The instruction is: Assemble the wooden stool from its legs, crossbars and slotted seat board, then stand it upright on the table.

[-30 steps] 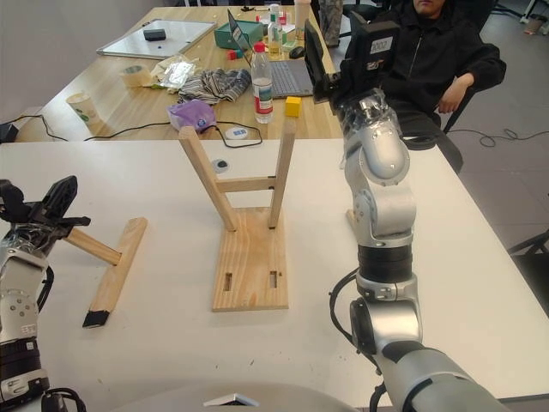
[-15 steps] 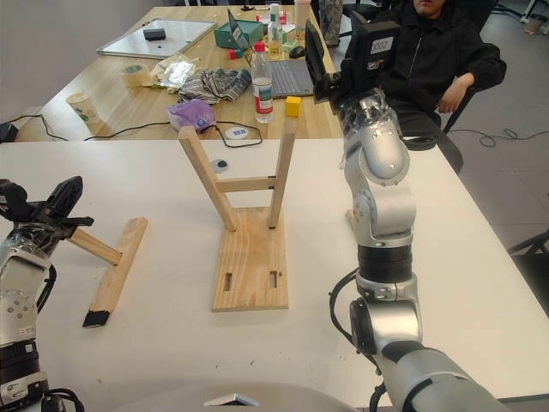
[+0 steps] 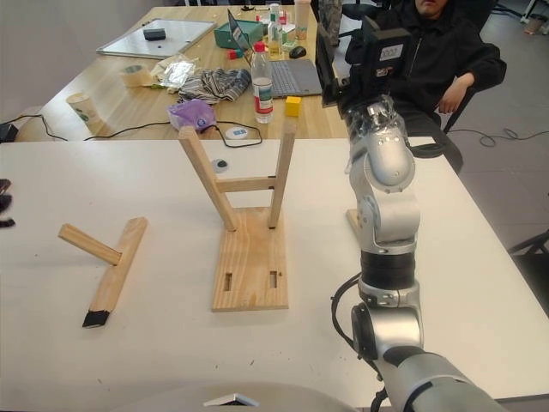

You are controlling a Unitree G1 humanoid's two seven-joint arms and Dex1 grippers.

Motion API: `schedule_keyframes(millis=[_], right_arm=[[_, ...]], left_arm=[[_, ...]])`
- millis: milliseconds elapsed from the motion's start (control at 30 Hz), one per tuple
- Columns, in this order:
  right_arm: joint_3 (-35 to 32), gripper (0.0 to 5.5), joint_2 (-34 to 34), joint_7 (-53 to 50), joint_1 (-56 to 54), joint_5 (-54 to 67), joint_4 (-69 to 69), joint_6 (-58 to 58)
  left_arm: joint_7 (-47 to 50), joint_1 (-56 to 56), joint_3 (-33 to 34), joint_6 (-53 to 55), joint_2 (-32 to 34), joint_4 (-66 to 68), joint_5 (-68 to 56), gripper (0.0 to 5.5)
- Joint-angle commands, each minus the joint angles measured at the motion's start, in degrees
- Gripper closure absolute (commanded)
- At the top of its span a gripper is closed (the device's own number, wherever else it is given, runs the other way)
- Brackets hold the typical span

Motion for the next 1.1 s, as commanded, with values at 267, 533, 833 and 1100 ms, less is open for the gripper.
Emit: schedule_keyframes(millis=[267,533,833,1100], right_arm=[[-0.3,2.27,-1.1,0.0,0.7,-0.9,-1.1,0.6],[-0.4,2.27,-1.0,-0.1,0.8,-1.0,-1.1,1.0],[-0.6,2.27,-0.9,-0.2,0.7,-1.1,-1.1,1.3],[-0.4,2.27,-0.7,-0.2,0.8,-1.1,-1.2,1.6]], left_arm=[[-7.4,10.9,-6.6,11.2,-5.2,-13.2,-0.7,2.98],[-6.0,11.8,-8.7,14.7,-10.7,-16.1,0.1,2.7],[-6.9,13.1,-11.4,13.6,-10.9,-17.6,4.0,2.7],[-8.8,11.1,-7.9,14.8,-13.1,-16.2,2.1,3.42]])
